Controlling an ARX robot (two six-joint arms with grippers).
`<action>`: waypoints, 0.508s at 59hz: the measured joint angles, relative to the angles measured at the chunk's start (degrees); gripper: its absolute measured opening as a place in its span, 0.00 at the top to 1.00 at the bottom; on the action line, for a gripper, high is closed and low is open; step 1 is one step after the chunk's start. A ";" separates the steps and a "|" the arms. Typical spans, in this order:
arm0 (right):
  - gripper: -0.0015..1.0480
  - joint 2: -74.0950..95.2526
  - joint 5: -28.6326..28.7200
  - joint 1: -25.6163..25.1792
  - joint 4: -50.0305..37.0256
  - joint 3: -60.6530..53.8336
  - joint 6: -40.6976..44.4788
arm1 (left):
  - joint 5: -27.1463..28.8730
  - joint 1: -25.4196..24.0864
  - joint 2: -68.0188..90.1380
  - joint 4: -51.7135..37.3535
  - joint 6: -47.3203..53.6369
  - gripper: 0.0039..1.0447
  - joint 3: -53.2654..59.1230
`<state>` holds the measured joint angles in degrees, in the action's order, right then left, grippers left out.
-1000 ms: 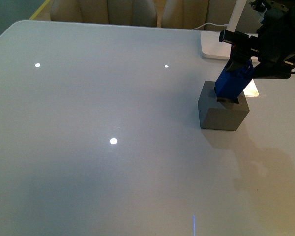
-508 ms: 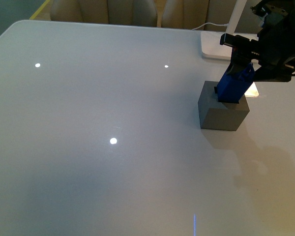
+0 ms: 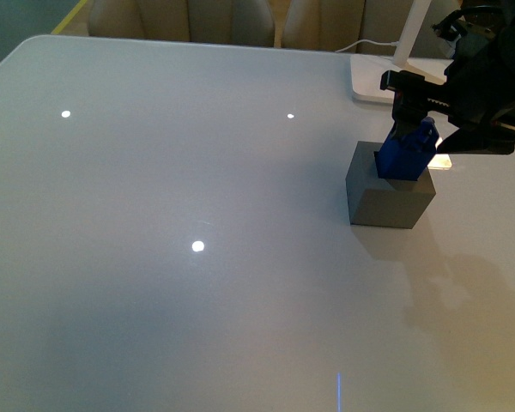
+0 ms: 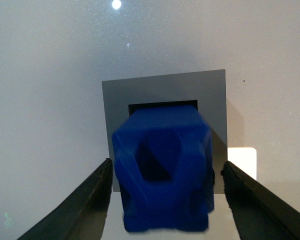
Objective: Insert blue part into gray base
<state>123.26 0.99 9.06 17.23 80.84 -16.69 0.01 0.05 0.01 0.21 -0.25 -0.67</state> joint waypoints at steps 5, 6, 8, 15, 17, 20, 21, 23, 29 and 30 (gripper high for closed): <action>0.21 0.15 -0.15 0.00 0.02 -0.15 -0.02 | 0.00 0.00 0.00 0.00 0.02 0.07 0.00; 0.20 0.15 -0.17 0.00 0.02 -0.17 -0.02 | -0.02 0.00 -0.02 0.00 0.02 0.07 0.00; 0.15 0.15 -0.13 0.00 0.00 -0.37 -0.02 | -0.02 0.00 -0.02 0.00 0.02 0.07 0.00; 0.09 -0.04 -0.02 -0.02 -1.14 -1.22 -0.04 | 0.00 0.00 0.00 0.00 0.00 0.07 0.00; 0.09 -0.44 0.11 -0.04 -1.60 -1.70 -0.04 | 0.00 0.00 -0.02 0.00 0.02 0.07 0.00; 0.09 -2.08 0.37 -0.07 -3.17 -3.41 0.20 | -0.02 0.00 -0.02 0.00 0.02 0.07 0.00; 0.09 -2.80 0.50 -0.11 -3.76 -4.00 0.28 | 0.00 0.00 -0.02 0.00 0.00 0.07 0.00; 0.09 -5.25 0.04 -0.15 -5.66 -5.95 1.27 | 0.00 0.00 -0.02 0.00 0.02 0.07 0.00; 0.09 -12.17 -1.77 -0.20 -10.67 -10.67 3.48 | 0.00 0.00 -0.02 0.00 0.02 0.07 0.00; 0.09 -13.77 -1.95 -0.24 -11.61 -11.69 3.93 | 0.00 0.00 0.00 0.00 0.00 0.07 0.00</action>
<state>109.49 -0.95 8.82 5.63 69.14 -12.75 0.01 0.05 0.01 0.21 -0.25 -0.67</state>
